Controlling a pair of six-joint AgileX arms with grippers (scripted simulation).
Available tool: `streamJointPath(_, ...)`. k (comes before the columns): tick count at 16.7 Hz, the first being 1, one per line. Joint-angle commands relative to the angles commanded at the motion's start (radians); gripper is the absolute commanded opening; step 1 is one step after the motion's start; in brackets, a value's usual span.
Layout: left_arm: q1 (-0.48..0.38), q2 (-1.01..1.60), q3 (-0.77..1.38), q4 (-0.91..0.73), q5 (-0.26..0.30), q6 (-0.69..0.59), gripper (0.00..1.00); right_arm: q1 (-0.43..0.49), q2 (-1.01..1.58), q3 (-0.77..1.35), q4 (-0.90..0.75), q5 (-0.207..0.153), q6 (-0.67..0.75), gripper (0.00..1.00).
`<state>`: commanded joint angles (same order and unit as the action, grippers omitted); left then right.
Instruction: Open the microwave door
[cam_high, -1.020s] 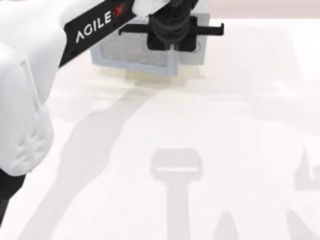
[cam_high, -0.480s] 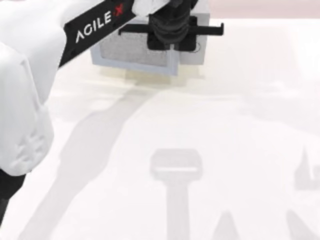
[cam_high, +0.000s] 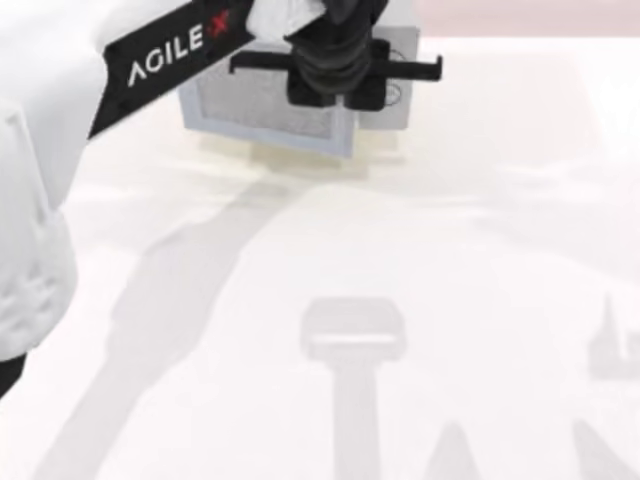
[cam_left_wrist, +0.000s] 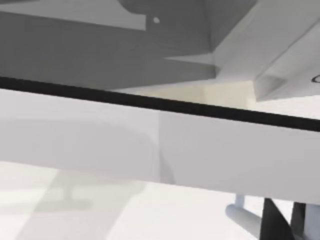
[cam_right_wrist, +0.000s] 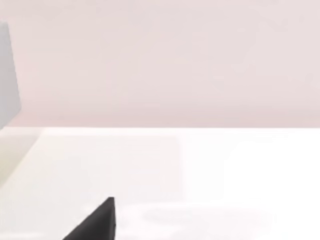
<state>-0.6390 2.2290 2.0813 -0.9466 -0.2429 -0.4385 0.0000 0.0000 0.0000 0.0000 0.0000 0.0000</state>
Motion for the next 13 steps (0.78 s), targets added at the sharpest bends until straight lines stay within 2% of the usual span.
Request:
streamJointPath(3,0.004,-0.043,-0.073,0.039,0.021,0.041,0.00,0.000,0.000,0.000,0.000,0.000,0.000,1.00)
streamJointPath(13,0.004,-0.046,-0.076,0.040,0.022,0.043,0.00,0.000,0.000,0.000,0.000,0.000,0.000,1.00)
